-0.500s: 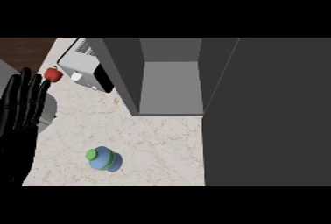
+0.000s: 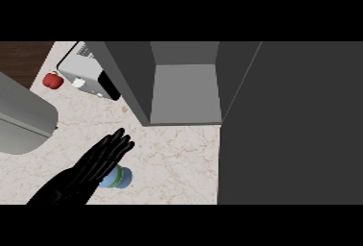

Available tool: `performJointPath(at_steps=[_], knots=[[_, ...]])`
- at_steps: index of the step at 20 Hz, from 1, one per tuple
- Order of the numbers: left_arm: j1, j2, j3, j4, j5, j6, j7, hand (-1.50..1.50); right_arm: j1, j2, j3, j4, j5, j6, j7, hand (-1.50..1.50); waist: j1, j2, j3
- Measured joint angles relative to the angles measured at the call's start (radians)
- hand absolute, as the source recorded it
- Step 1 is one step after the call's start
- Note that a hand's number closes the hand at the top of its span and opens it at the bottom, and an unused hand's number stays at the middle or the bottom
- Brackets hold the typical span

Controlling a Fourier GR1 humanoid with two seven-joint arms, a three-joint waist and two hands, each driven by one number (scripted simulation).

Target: Pick up the bottled water, place it into the cabinet and close the cabinet

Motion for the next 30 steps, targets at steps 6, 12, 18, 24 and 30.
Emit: performJointPath(at_steps=[6,12,18,24,30], knots=[[0.151,0.146,0.053,-0.028,0.283,-0.145,0.095,-1.5,0.134,0.031,0.032,-0.091,-0.132,0.017,0.098,-1.5,0.011,-0.004,0.0],[0.28,0.275,0.2,-0.041,0.481,-0.303,0.103,-1.5,0.266,0.04,0.06,-0.143,-0.168,0.055,0.082,-1.5,0.019,-0.005,0.0],[0.327,0.297,0.309,0.035,0.537,-0.44,0.083,-1.5,0.356,0.056,0.108,-0.161,-0.145,0.079,0.027,-1.5,0.019,-0.005,0.0],[0.321,0.285,0.37,0.097,0.564,-0.521,0.086,-1.5,0.397,0.044,0.099,-0.132,-0.145,0.128,-0.036,-1.5,0.019,-0.004,0.0],[0.248,0.255,0.41,0.203,0.562,-0.566,0.091,-1.5,0.42,0.05,0.114,-0.129,-0.127,0.136,-0.069,-1.5,0.016,-0.004,0.0]])
